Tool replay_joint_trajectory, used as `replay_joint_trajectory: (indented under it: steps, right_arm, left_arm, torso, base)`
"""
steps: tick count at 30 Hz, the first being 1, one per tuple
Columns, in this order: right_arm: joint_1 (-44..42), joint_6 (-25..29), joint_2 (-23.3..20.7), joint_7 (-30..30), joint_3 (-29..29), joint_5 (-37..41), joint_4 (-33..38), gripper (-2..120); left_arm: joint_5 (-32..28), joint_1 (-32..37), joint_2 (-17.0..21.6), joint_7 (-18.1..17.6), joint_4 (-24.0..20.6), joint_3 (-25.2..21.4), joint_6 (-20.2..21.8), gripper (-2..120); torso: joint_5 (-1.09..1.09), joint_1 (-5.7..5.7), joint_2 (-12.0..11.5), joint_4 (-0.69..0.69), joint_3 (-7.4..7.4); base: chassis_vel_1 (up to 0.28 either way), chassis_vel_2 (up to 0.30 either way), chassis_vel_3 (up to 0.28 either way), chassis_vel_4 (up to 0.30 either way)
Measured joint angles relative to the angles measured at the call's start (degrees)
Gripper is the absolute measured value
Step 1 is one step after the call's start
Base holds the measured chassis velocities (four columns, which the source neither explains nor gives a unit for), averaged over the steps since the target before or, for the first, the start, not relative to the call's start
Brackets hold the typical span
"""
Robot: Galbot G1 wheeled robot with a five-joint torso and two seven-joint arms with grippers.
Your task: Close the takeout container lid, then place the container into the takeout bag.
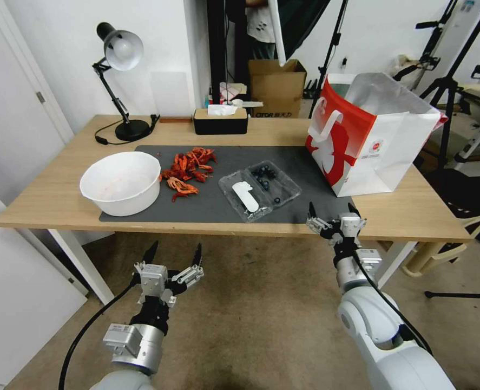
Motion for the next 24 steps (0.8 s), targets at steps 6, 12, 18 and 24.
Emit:
replay_joint_trajectory:
  steps: [6,12,18,24]
  right_arm:
    - [1.7,-3.3,0.1,0.2,-2.3,-1.4,0.0,100]
    - [3.3,-6.7,0.1,0.6,-4.2,-2.5,-0.2,100]
    - [4.3,-8.2,0.5,1.0,-5.4,-2.9,-1.0,100]
    - [5.9,-9.7,1.3,2.4,-7.0,-3.1,-1.8,100]
  left_arm:
    - [0.0,-0.1,-0.3,-0.1,0.0,0.0,-0.2,100]
    - [0.1,0.0,-0.4,-0.1,0.2,0.1,-0.5,100]
    - [0.1,-0.1,-0.4,-0.1,0.2,0.1,-0.5,100]
    - [0.0,-0.1,-0.3,-0.2,0.2,-0.1,-0.7,100]
  torso:
    - [0.0,0.0,0.0,0.0,0.0]
    - [0.0,0.0,0.0,0.0,0.0]
    - [0.0,0.0,0.0,-0.01,0.0]
    - [0.0,0.0,0.0,0.0,0.0]
  base:
    - [0.0,0.0,0.0,0.0]
    - [0.0,0.0,0.0,0.0]
    - [0.0,0.0,0.0,0.0]
    - [0.0,0.0,0.0,0.0]
